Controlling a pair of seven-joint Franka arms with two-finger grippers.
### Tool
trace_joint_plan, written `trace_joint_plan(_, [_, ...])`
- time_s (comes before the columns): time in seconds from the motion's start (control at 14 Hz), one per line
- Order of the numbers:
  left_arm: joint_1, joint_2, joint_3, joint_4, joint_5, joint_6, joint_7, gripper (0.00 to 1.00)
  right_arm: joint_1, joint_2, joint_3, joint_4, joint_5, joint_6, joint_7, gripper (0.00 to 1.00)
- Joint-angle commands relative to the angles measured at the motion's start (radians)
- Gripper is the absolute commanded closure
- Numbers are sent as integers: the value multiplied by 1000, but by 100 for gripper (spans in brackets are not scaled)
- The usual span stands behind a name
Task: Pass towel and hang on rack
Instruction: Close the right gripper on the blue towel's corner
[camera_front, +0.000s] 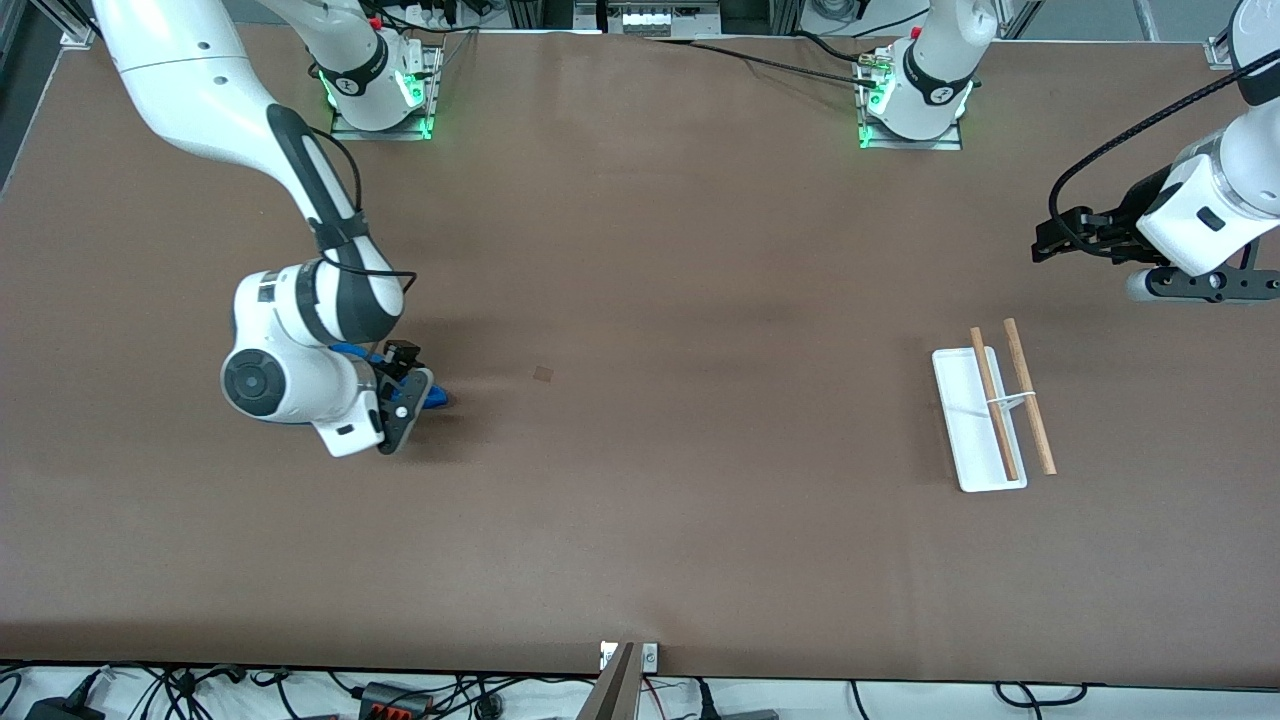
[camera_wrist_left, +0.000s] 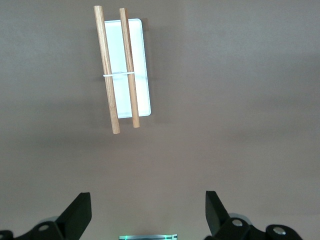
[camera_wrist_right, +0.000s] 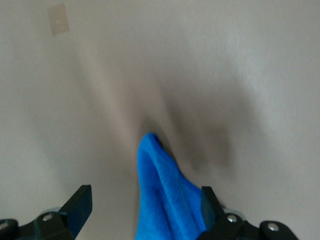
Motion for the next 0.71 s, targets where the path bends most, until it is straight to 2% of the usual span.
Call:
trace_joint_plan(0.0, [7, 3, 1, 18, -18, -19, 27, 0, 7, 43, -1, 18, 11, 58, -124, 6])
trace_joint_plan(0.21, [7, 3, 1, 18, -18, -19, 27, 0, 15, 60, -1, 18, 9, 95, -174, 11])
trace_joint_plan(0.36, [7, 3, 1, 18, -18, -19, 27, 0, 24, 60, -1, 18, 3, 95, -174, 27])
trace_joint_plan(0.43, [7, 3, 3, 18, -18, -19, 27, 0, 26, 60, -1, 18, 0, 97, -175, 31])
trace_joint_plan(0.57, [7, 3, 3, 18, -18, -19, 27, 0, 26, 61, -1, 18, -18, 103, -174, 32])
trace_joint_plan(0.64, [7, 3, 3, 19, -18, -19, 27, 0, 26, 67, -1, 18, -20, 103, -174, 37])
